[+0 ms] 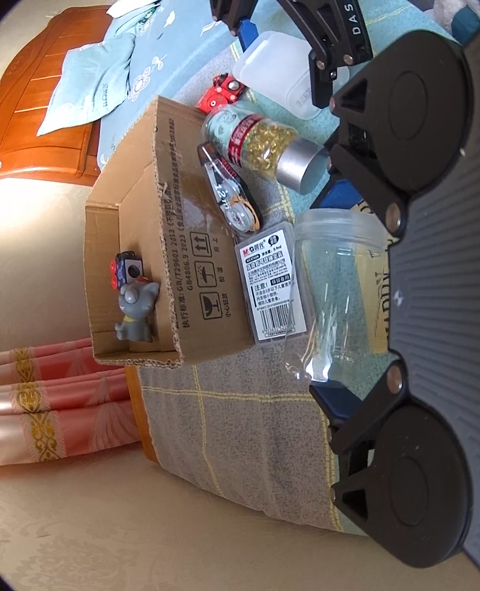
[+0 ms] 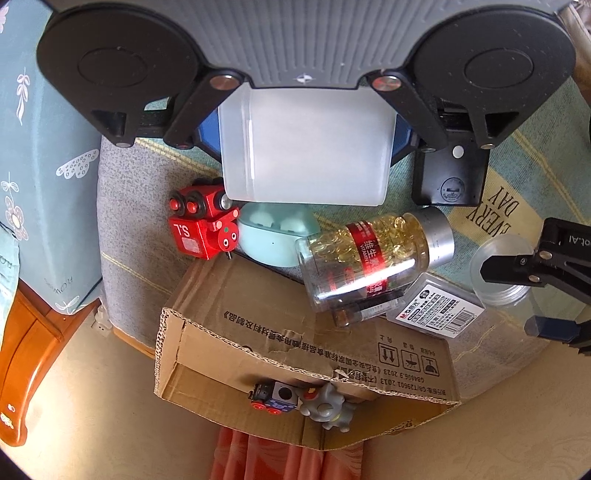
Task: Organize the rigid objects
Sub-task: 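Close right tool on white container while left tool grasps clear plastic jar, then lower clear jar into box and open left tool while right tool carries container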
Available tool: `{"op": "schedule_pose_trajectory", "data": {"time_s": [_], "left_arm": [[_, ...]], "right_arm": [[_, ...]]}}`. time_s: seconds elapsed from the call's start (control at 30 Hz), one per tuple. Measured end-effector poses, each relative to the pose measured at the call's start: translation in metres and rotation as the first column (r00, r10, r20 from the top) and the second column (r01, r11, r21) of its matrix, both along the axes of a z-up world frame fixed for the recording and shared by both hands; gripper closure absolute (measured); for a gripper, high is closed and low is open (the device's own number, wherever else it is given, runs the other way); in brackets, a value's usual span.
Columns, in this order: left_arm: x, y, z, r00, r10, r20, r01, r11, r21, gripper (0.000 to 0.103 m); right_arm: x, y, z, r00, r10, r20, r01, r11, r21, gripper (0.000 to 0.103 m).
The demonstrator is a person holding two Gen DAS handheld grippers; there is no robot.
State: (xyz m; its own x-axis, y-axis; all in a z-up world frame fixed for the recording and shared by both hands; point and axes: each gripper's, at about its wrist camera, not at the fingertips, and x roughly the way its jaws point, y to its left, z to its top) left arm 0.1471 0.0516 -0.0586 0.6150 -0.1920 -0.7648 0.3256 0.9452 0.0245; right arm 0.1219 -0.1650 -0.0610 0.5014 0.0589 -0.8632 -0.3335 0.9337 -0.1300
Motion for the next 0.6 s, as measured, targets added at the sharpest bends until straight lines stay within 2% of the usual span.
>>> {"op": "schedule_pose_trajectory", "data": {"time_s": [0.33, 0.6], "left_arm": [[-0.006, -0.009, 0.032, 0.998, -0.055, 0.011, 0.055, 0.998, -0.003, 0.01], [0.013, -0.017, 0.062, 0.996, -0.05, 0.069, 0.052, 0.998, -0.019, 0.01]], "right_arm": [[-0.008, -0.007, 0.025, 0.998, 0.068, 0.014, -0.068, 0.998, -0.013, 0.016], [-0.005, -0.013, 0.061, 0.992, 0.092, 0.092, -0.091, 0.996, -0.012, 0.016]]}}
